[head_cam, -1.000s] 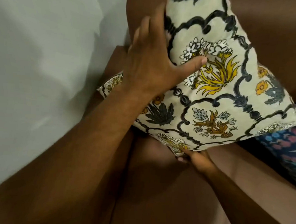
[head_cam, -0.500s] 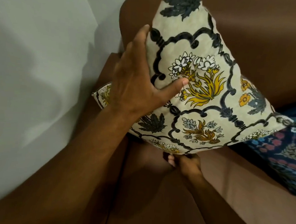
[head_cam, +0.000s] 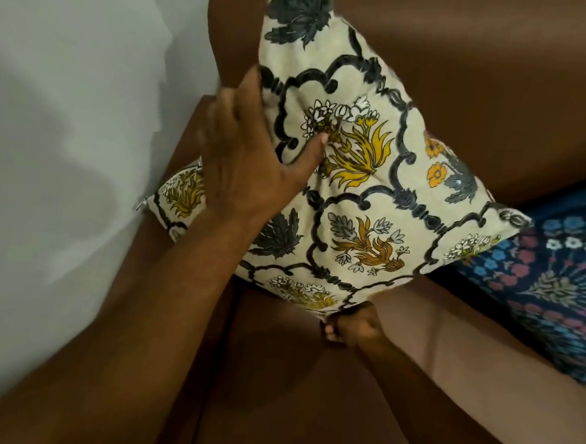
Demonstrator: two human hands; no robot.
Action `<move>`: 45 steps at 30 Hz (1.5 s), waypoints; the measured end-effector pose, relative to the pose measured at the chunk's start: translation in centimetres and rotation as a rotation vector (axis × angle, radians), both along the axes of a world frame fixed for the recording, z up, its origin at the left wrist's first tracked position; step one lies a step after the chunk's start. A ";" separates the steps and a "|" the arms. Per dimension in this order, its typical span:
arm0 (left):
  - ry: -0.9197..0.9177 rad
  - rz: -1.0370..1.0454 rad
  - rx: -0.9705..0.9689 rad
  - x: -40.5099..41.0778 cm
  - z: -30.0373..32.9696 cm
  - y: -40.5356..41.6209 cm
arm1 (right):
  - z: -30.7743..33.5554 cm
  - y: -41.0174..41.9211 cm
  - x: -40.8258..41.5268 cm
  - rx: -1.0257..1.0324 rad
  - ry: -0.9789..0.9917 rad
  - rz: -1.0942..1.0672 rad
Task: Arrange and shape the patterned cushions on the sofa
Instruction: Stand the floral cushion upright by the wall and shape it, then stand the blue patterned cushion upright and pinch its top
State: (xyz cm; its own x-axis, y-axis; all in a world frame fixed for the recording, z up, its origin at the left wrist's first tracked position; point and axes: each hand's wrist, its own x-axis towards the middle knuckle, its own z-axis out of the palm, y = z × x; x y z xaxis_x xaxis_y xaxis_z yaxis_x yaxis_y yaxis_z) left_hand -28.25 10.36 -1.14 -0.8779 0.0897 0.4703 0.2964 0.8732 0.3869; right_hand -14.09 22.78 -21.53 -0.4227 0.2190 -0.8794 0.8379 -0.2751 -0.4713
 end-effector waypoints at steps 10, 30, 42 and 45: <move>-0.016 -0.053 -0.089 2.1 -1.4 0.1 | 1.9 0.8 1.3 -0.301 0.150 -0.264; -0.408 -0.560 0.110 14.8 -0.7 33.3 | 3.9 33.7 18.5 0.021 0.546 -0.576; -0.279 -0.562 -0.123 15.6 0.2 39.4 | 2.8 35.2 19.4 -0.169 0.555 -0.625; -0.246 -0.519 -0.079 15.4 0.2 39.3 | 2.5 34.7 19.3 -0.138 0.549 -0.626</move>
State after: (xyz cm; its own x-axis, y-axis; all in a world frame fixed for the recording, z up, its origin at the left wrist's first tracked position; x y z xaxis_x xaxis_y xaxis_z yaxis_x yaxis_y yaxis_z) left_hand -12.81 49.68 -0.97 -0.7919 0.5647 0.2325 0.6036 0.6663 0.4378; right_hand 5.20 57.47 -19.00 -0.6343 0.4611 -0.6205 0.1729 -0.6977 -0.6952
